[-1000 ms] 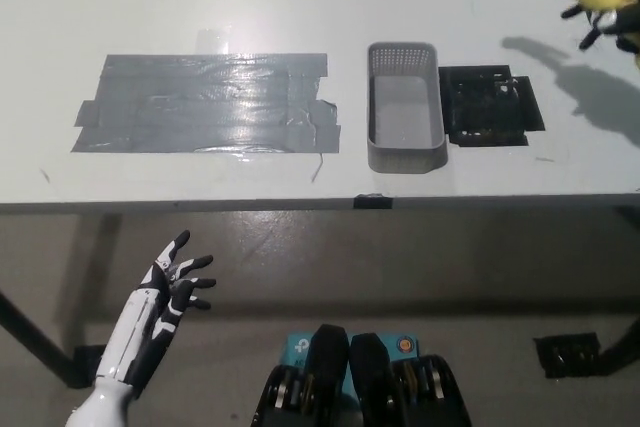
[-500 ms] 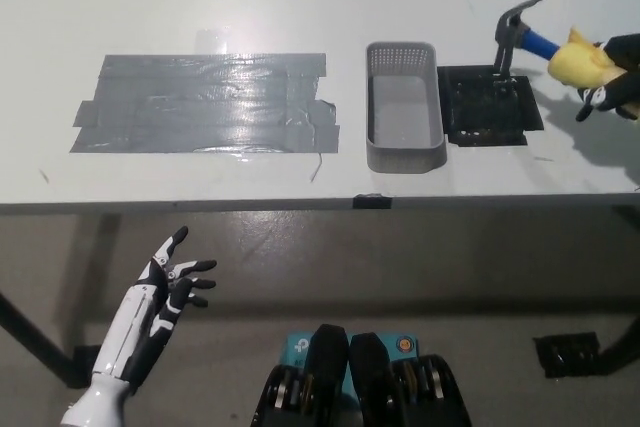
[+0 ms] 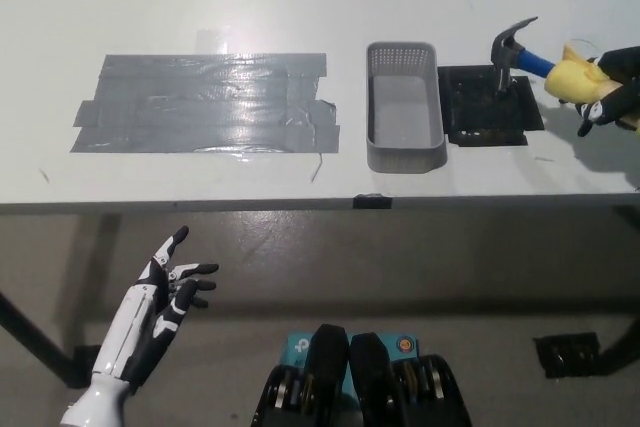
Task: The robot picks the hammer with right hand and hits the black area on the desk and places it back.
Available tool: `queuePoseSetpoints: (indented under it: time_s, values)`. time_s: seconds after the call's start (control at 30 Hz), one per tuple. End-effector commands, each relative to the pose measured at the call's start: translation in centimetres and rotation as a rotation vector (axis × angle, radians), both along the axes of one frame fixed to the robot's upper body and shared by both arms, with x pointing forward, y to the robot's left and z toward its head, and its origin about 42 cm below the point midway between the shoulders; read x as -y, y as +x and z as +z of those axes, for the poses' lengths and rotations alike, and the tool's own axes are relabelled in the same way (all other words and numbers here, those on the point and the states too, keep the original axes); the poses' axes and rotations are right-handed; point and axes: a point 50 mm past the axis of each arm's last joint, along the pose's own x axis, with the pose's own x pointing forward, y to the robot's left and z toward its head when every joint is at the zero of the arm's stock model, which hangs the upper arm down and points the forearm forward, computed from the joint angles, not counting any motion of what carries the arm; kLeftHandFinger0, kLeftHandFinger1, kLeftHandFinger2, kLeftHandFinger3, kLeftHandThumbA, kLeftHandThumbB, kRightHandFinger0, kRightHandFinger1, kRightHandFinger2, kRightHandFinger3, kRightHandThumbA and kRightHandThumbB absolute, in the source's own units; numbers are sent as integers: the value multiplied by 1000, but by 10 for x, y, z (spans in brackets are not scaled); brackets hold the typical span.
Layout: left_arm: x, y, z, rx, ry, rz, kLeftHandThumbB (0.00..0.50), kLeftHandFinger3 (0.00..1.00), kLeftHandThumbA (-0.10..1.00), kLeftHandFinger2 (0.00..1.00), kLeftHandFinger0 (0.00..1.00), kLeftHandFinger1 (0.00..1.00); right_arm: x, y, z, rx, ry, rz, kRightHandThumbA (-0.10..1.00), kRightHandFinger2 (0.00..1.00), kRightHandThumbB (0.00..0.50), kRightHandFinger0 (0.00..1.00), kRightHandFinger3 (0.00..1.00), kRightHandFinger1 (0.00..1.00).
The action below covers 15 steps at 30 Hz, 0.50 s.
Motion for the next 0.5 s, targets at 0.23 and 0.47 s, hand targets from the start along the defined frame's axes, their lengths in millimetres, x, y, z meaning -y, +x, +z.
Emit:
queuePoseSetpoints:
  time_s: [0.23, 0.47]
  values:
    - [3, 0, 9, 62, -19, -14, 140, 1000, 1000, 1000, 1000, 1000, 24, -13, 180, 416, 311, -30, -100, 830, 126, 117, 809, 497]
    - [5, -1, 9, 63, -24, -27, 138, 1000, 1000, 1000, 1000, 1000, 6, -8, 152, 365, 286, 7, -100, 872, 106, 73, 892, 514]
